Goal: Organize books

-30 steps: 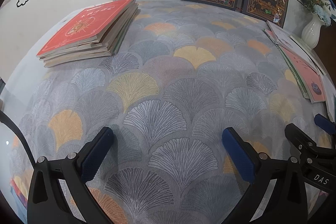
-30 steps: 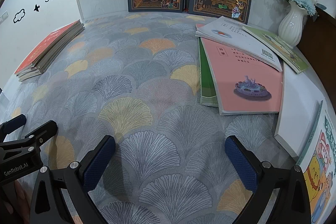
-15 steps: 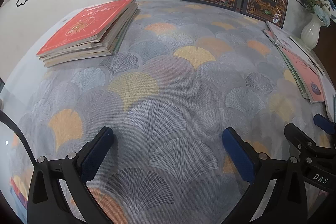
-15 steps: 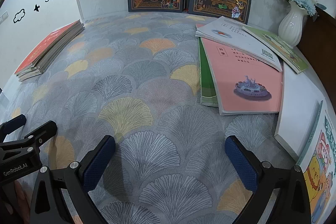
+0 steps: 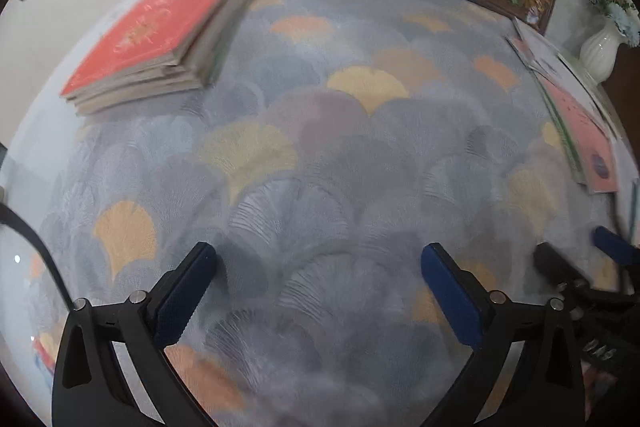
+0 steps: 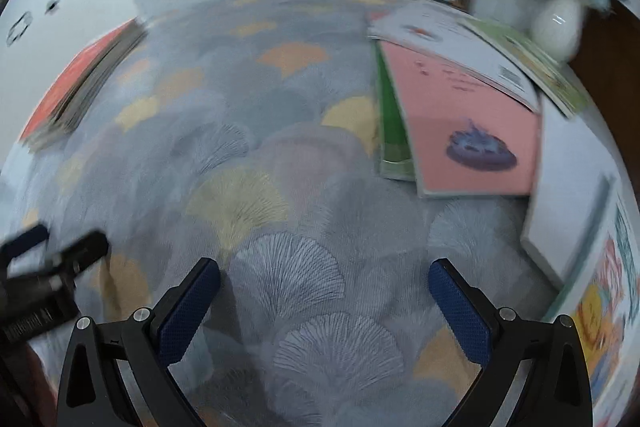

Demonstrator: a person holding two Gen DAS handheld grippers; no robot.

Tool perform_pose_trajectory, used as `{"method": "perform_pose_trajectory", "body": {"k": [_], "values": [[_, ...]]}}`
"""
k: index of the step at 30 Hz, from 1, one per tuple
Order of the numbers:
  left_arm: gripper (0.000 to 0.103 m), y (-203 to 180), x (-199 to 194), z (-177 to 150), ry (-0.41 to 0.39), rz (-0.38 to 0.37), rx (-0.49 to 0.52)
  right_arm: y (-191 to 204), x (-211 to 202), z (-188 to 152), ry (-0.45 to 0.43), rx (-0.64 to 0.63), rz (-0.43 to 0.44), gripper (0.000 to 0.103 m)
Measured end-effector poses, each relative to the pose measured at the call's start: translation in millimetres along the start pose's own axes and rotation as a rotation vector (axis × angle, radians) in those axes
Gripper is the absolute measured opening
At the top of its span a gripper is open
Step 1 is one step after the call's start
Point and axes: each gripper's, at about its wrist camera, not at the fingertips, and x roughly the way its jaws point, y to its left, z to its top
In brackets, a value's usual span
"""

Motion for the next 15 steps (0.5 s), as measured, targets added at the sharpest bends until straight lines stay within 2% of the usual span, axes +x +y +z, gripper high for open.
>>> {"method": "perform_pose_trajectory", "body": {"k": [1,3,4,6,8,10,11,13,15], "values": [[0.098,-3,-4,2,-0.004,-0.013,0.009,-1,-3,-2,0.02,-0.028,0.017,0.103],[0.098,-18,-16,7,-0.021,-0.054,0.056,-9,-13,-6,0.093,-0.061,0.066,0.095],[0.098,-30,-22,11,-0.027,-0.091,0.088,-16,-21,-10,0.095,-0.054,0.089,0.088],[0.098,-62,-30,18,-0.018,-0.195,0.161,-43,-55,-28,0.071,-0.017,0.104,0.088],[0.098,-102,-31,24,0.016,-0.309,0.238,-74,-87,-47,0.014,0.05,0.053,0.09],[0.098,-150,-31,25,0.042,-0.412,0.327,-120,-118,-72,-0.049,0.193,-0.114,0.1],[0.098,-174,-32,24,0.051,-0.455,0.379,-135,-123,-80,-0.055,0.248,-0.157,0.1],[0.097,-226,-37,21,0.054,-0.525,0.501,-173,-129,-97,-0.047,0.386,-0.212,0.1],[0.097,-274,-39,13,0.091,-0.591,0.602,-202,-123,-114,0.004,0.498,-0.215,0.091]]}}
